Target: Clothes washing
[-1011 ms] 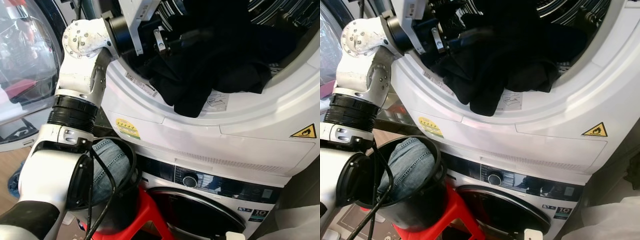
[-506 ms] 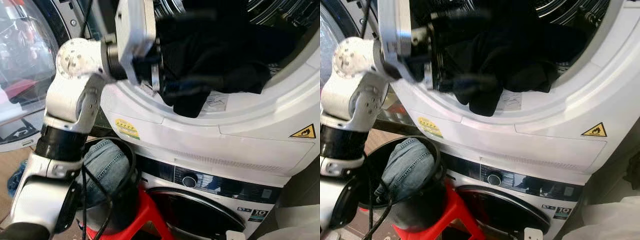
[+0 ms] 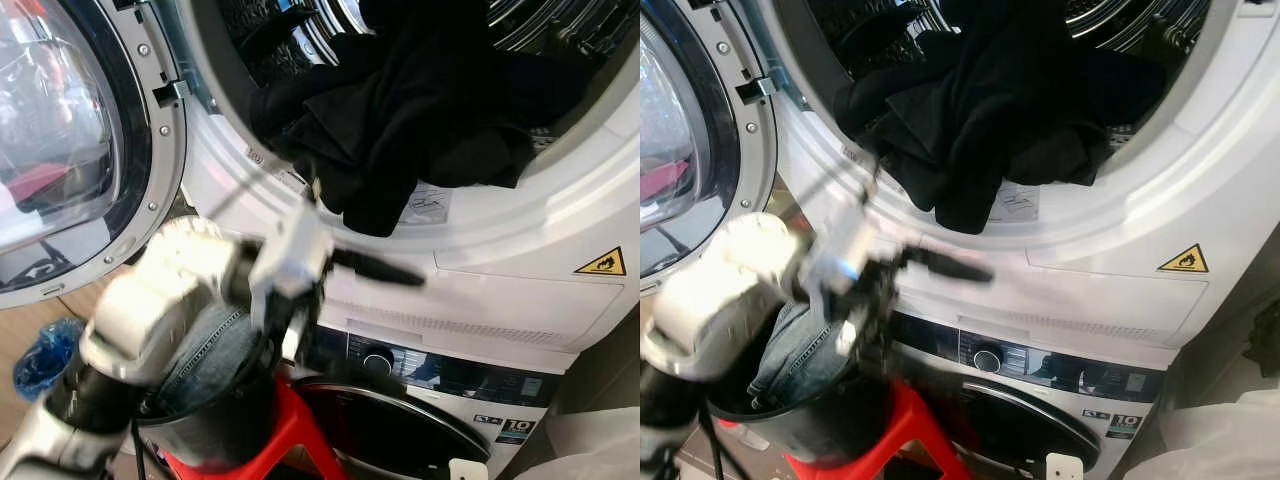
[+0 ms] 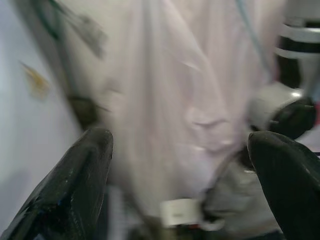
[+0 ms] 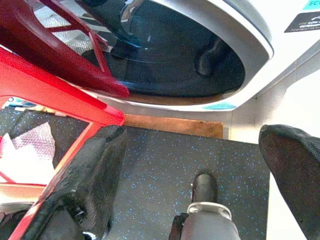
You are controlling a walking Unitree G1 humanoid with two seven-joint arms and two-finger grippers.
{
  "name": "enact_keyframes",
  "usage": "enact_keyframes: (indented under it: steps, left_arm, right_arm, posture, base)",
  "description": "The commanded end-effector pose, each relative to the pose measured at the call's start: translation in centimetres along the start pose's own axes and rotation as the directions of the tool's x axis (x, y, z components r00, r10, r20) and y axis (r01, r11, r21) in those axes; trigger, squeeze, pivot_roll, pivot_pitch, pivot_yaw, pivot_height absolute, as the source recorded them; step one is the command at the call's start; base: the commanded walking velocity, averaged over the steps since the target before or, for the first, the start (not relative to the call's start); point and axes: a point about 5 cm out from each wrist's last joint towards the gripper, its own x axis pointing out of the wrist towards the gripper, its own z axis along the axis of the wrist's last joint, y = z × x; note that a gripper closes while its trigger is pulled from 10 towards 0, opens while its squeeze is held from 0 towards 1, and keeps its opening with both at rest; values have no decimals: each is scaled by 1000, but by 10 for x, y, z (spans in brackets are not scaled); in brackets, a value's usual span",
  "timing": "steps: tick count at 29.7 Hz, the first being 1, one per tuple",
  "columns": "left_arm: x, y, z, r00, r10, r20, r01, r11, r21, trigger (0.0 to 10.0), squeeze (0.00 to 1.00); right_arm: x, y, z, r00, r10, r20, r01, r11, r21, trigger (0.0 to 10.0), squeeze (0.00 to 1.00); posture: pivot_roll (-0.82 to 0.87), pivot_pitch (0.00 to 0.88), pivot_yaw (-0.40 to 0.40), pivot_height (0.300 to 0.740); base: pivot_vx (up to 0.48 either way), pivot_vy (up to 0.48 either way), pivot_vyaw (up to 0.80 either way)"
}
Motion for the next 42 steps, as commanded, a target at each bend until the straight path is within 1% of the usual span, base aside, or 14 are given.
enact_keyframes:
  steps: [1, 2, 6, 8, 10, 12, 16, 22, 25, 29, 37, 40, 41, 42]
  left_arm:
    - [7, -5, 1, 1000, -13, -3, 13, 1000, -7, 10000, 0]
    - [8, -6, 1, 1000, -3, 28, 4, 999, -41, 10000, 0]
    - [3, -8, -9, 999, -4, 33, 7, 996, -88, 10000, 0]
    - [-2, -10, -30, 1000, 27, 3, -26, 989, -144, 10000, 0]
    - [-3, -11, -37, 999, 38, -7, -38, 986, -162, 10000, 0]
    - [-14, -16, -67, 994, 68, -87, -85, 974, -209, 10000, 0]
    - [-20, -23, -84, 982, 75, -174, -110, 974, -200, 10000, 0]
    - [-25, -23, -92, 974, 98, -204, -137, 973, -186, 10000, 0]
    - [-45, -11, -107, 948, 186, -259, -228, 964, -140, 10000, 0]
    - [-56, -6, -117, 924, 228, -306, -274, 954, -119, 10000, 0]
    - [-52, -3, -118, 933, 226, -281, -258, 963, -83, 10000, 0]
    - [-50, -7, -122, 939, 178, -295, -214, 972, -95, 10000, 0]
    - [-50, -16, -131, 929, 121, -349, -173, 977, -122, 10000, 0]
    - [-50, -16, -131, 929, 121, -349, -173, 977, -122, 10000, 0]
  right_arm:
    - [-1, 6, -3, 1000, 9, -13, -9, 1000, 19, 10000, 0]
    - [-1, 6, -3, 1000, 7, -12, -7, 1000, 21, 10000, 0]
    - [-1, 5, -4, 1000, 8, -15, -8, 1000, 19, 10000, 0]
    - [-1, 5, -4, 1000, 9, -16, -8, 1000, 18, 10000, 0]
    - [-1, 5, -4, 1000, 9, -16, -8, 1000, 18, 10000, 0]
    - [-1, 6, -3, 1000, 8, -14, -8, 1000, 23, 10000, 0]
    - [-1, 5, -3, 1000, 6, -12, -6, 1000, 27, 10000, 0]
    - [-1, 4, -3, 1000, 4, -12, -3, 1000, 24, 10000, 0]
    - [-1, 2, -2, 1000, 0, -10, 0, 1000, 24, 10000, 0]
    - [-1, 1, -2, 1000, -1, -9, 1, 1000, 23, 10000, 0]
    - [0, 0, -2, 1000, -3, -6, 3, 1000, 25, 10000, 0]
    - [0, 0, -2, 1000, 0, -6, 0, 1000, 27, 10000, 0]
    - [0, 0, -1, 1000, 10, -5, -10, 1000, 25, 10000, 0]
    - [0, 0, -1, 1000, 10, -5, -10, 1000, 25, 10000, 0]
  posture:
    - [-39, 19, 166, 740]
    - [-34, 18, 165, 740]
    - [-34, 20, 167, 740]
    - [-38, 17, 169, 740]
    - [-38, 19, 170, 740]
    - [-48, 24, 175, 740]
    - [-48, 26, 173, 740]
    - [-48, 25, 169, 740]
    - [-52, 25, 168, 740]
    - [-55, 25, 168, 740]
    - [-57, 37, 167, 740]
    - [-54, 39, 166, 740]
    - [-55, 39, 164, 740]
    - [-55, 39, 164, 740]
  base:
    - [0, 0, 0]
    - [0, 0, 0]
    - [0, 0, 0]
    - [0, 0, 0]
    - [0, 0, 0]
    - [0, 0, 0]
    - [0, 0, 0]
    - [0, 0, 0]
    - [0, 0, 0]
    - [0, 0, 0]
    - [0, 0, 0]
    - [0, 0, 0]
    - [0, 0, 0]
    - [0, 0, 0]
